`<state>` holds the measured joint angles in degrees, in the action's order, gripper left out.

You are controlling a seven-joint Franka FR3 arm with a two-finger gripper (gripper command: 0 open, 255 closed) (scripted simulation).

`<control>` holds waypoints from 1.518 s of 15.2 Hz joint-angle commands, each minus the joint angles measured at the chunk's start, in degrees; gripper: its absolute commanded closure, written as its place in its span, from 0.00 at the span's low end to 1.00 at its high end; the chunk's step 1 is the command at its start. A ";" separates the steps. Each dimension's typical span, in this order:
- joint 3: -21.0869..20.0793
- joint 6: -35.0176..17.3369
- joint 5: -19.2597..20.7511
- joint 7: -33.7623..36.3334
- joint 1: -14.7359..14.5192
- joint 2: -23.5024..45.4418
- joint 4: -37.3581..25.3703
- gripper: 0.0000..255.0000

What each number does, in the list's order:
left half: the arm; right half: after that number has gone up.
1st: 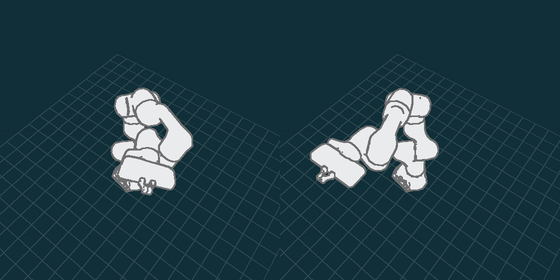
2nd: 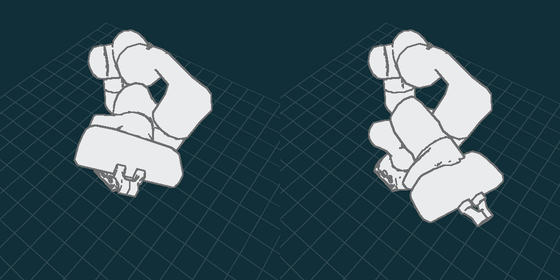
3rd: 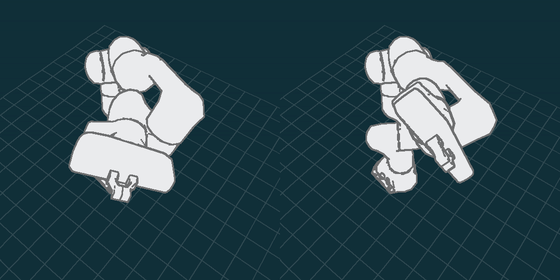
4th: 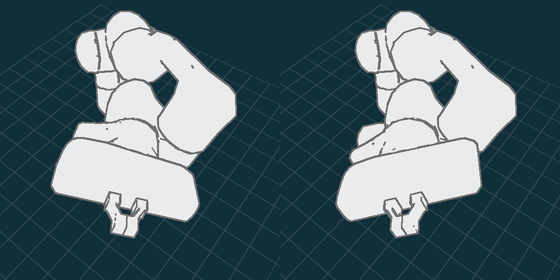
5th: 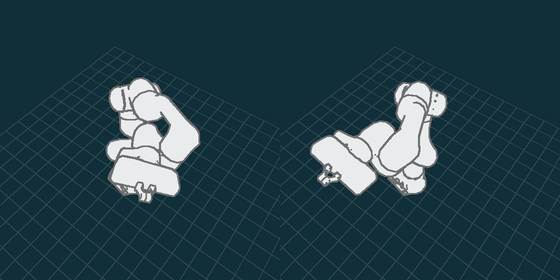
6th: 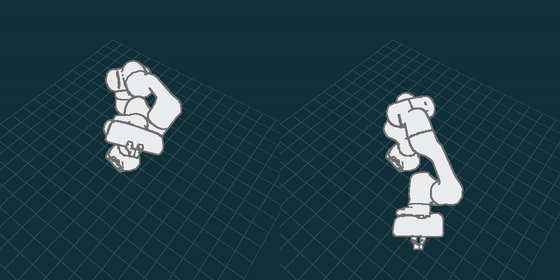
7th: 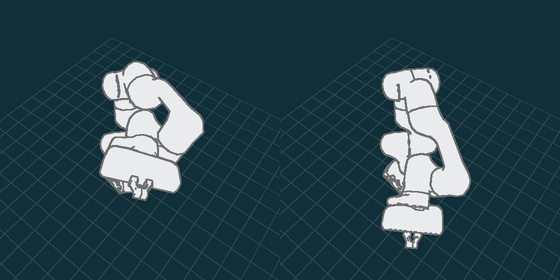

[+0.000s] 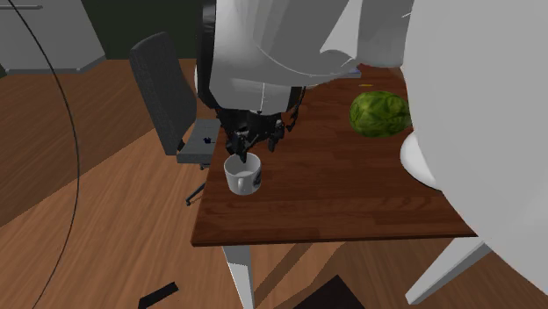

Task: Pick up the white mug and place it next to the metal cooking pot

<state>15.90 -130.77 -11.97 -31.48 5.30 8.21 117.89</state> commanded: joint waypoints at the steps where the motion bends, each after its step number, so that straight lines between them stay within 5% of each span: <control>1: -0.07 -1.05 -0.72 -0.72 0.21 1.44 -0.26 0.00; 14: -0.63 -4.53 -2.33 -1.77 0.29 4.27 0.58 0.00; 15: -0.63 -4.53 -2.33 -1.77 0.29 4.27 0.58 1.00; 23: -0.63 -4.53 -2.33 -1.77 0.29 4.27 0.58 1.00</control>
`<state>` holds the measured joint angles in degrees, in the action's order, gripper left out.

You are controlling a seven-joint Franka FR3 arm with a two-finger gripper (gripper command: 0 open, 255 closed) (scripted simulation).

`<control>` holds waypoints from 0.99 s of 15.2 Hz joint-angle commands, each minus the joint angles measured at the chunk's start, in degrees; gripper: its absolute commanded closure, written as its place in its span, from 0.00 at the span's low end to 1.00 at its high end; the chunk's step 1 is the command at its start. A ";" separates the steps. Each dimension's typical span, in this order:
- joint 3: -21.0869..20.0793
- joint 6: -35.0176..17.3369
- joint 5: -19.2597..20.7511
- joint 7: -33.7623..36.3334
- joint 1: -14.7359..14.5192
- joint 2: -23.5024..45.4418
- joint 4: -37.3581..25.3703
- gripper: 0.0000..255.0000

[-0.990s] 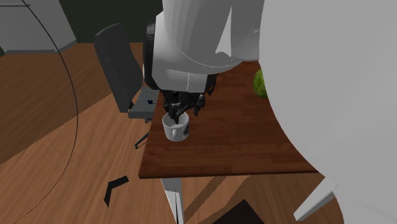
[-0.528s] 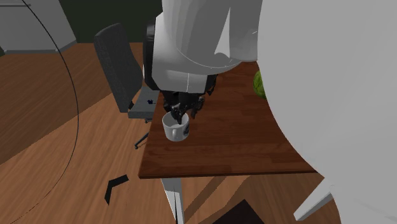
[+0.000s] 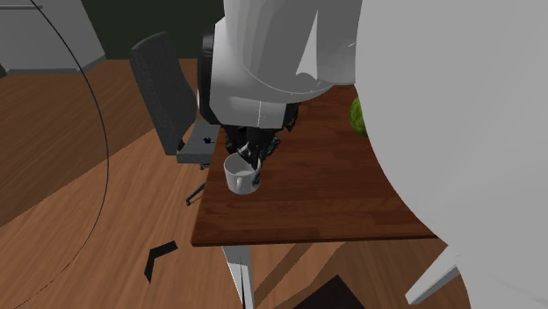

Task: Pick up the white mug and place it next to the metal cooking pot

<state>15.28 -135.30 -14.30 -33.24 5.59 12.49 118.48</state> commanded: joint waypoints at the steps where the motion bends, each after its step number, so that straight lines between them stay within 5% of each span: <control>1: 0.00 -0.01 -0.01 0.00 0.00 0.00 0.00 1.00; 15: 0.80 9.39 3.46 3.16 -0.46 -5.40 -4.48 1.00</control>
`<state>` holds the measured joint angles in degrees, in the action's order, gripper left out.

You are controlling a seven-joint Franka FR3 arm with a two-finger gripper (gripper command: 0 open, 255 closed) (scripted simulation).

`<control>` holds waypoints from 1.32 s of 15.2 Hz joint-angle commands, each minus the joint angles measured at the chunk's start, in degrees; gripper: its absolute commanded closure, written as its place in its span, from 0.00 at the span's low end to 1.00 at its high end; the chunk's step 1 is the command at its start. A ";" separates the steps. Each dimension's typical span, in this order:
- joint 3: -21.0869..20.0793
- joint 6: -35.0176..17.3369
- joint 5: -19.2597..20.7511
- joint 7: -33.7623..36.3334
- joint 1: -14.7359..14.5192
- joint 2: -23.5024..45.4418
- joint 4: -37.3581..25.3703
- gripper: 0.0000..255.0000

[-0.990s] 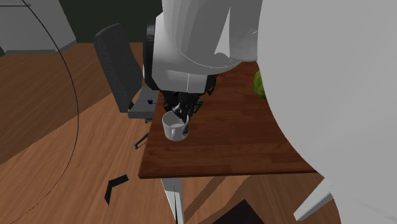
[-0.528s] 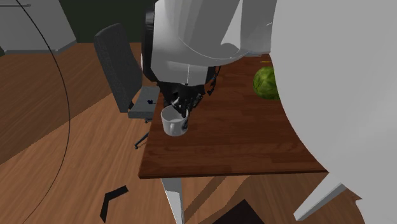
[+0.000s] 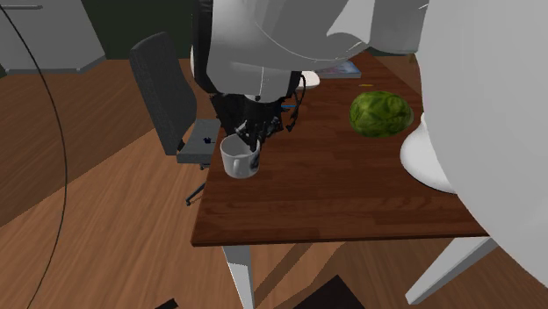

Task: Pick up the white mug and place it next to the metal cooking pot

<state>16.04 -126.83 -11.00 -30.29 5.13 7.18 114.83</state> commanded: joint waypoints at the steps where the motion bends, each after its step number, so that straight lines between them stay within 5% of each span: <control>1: 0.06 1.61 0.35 0.39 -0.01 -0.40 -1.25 1.00; 20: 0.34 15.29 2.67 3.11 -0.07 -3.97 -11.70 1.00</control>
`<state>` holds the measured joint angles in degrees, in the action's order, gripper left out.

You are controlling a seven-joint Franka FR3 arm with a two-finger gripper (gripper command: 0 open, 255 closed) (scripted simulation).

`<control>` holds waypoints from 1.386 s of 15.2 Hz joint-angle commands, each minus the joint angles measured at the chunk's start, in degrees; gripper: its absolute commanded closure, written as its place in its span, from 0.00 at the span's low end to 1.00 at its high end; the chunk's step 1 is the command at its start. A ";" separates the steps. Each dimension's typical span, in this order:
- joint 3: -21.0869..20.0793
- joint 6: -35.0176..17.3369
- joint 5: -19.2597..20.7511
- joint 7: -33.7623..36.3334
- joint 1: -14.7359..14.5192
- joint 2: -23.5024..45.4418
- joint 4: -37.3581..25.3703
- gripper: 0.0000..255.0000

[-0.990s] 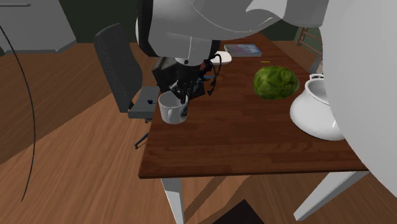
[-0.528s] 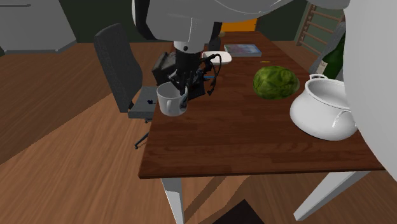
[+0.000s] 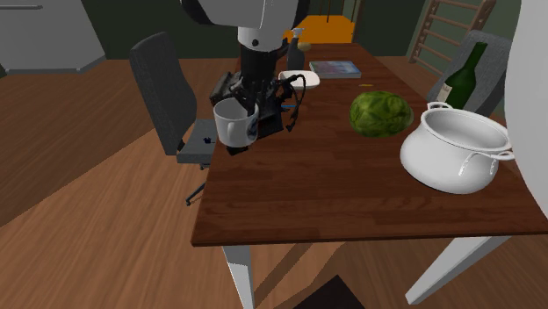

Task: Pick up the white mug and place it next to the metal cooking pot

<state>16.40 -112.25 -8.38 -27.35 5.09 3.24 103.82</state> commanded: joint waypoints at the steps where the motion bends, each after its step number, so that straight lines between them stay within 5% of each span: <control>1: -0.01 1.46 0.11 0.27 -0.02 -0.09 -1.38 1.00; 13: 0.13 10.17 0.39 1.22 0.15 0.10 -10.32 1.00; 21: 4.25 9.83 2.56 -6.70 4.17 -8.62 -0.74 1.00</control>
<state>19.99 -102.43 -5.99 -32.74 8.65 -4.73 102.32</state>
